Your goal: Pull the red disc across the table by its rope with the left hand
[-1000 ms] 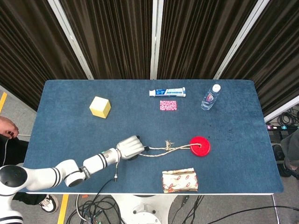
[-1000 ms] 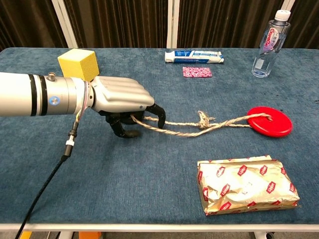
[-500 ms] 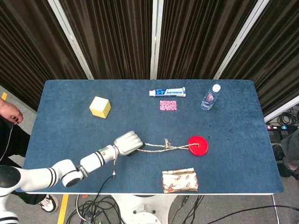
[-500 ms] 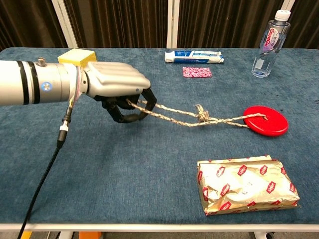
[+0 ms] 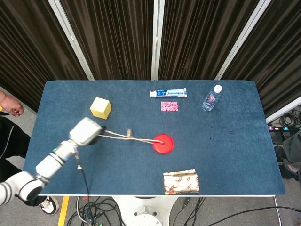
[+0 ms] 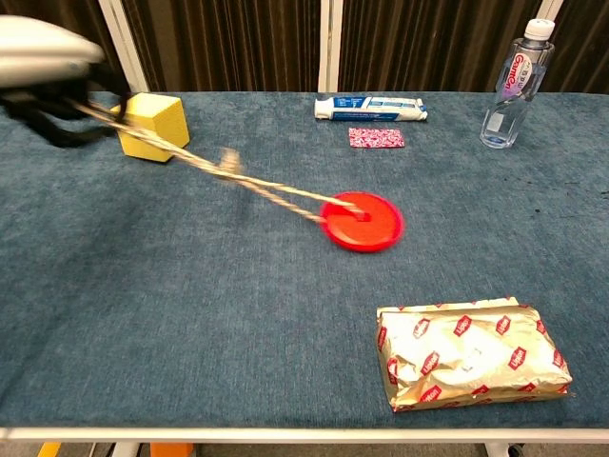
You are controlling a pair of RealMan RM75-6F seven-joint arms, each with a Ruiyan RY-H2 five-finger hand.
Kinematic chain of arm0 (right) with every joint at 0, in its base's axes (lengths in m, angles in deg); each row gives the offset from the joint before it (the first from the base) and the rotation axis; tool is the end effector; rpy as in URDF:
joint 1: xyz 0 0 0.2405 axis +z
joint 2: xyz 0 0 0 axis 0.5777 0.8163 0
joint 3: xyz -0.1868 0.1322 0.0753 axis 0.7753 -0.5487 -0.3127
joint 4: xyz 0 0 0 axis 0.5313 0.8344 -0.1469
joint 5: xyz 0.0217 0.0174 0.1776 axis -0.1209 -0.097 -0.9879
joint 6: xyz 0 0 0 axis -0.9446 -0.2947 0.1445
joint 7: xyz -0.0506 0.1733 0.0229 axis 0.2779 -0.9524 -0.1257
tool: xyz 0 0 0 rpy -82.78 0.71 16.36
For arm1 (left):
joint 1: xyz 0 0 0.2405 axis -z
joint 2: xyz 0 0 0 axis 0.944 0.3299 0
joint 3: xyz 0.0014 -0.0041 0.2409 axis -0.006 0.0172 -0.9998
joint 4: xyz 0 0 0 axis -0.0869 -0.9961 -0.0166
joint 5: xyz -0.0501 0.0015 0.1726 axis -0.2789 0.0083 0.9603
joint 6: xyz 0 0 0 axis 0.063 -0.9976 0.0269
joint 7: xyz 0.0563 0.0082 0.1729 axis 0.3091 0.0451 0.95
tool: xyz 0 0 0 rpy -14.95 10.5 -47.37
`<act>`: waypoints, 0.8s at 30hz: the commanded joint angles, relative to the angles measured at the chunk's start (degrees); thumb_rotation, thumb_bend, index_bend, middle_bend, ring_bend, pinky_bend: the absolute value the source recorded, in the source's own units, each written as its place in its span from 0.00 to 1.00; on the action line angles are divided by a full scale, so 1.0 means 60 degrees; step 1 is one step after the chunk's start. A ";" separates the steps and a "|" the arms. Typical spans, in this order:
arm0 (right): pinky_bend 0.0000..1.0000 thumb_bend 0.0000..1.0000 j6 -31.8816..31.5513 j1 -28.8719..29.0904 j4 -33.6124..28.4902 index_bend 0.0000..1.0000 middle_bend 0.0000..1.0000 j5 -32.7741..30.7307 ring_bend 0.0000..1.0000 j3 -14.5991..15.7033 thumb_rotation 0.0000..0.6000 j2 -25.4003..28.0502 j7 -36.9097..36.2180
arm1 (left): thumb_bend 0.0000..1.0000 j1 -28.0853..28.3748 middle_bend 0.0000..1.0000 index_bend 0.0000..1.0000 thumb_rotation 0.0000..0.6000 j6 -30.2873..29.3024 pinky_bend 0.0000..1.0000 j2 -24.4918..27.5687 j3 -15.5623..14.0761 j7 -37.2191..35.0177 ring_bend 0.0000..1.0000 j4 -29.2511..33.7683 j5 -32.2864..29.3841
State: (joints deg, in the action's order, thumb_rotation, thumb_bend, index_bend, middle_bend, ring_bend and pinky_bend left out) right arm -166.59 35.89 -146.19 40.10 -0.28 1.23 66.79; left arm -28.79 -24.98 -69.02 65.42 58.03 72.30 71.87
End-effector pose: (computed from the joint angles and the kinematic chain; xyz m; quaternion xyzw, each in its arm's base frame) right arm -0.3556 -0.2074 0.2198 0.4932 -0.3858 0.4096 0.6634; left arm -0.1610 0.3502 0.0889 -0.8033 -0.2553 -0.3337 0.4221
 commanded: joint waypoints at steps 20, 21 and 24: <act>0.00 0.29 -0.0078 0.0096 -0.0469 0.00 0.00 0.0206 0.00 0.0070 1.00 0.0068 0.0467 | 0.52 -0.2688 1.00 0.76 1.00 -0.1932 0.74 0.1566 0.0703 0.0335 0.87 -0.0387 -0.2777; 0.00 0.29 -0.0087 0.0100 -0.0475 0.00 0.00 0.0221 0.00 0.0077 1.00 0.0063 0.0480 | 0.52 -0.2752 1.00 0.76 1.00 -0.2070 0.74 0.1490 0.0700 0.0038 0.87 -0.0286 -0.2434; 0.00 0.29 -0.0075 0.0103 -0.0481 0.00 0.00 0.0216 0.00 0.0087 1.00 0.0064 0.0500 | 0.52 -0.2841 1.00 0.76 1.00 -0.2360 0.73 0.1234 0.0626 -0.0855 0.87 -0.0136 -0.1372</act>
State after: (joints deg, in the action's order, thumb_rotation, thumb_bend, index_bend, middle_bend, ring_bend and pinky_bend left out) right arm -167.05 36.50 -149.07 41.41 0.23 1.60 69.78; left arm -44.83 -37.10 -60.16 69.46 58.00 70.00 57.81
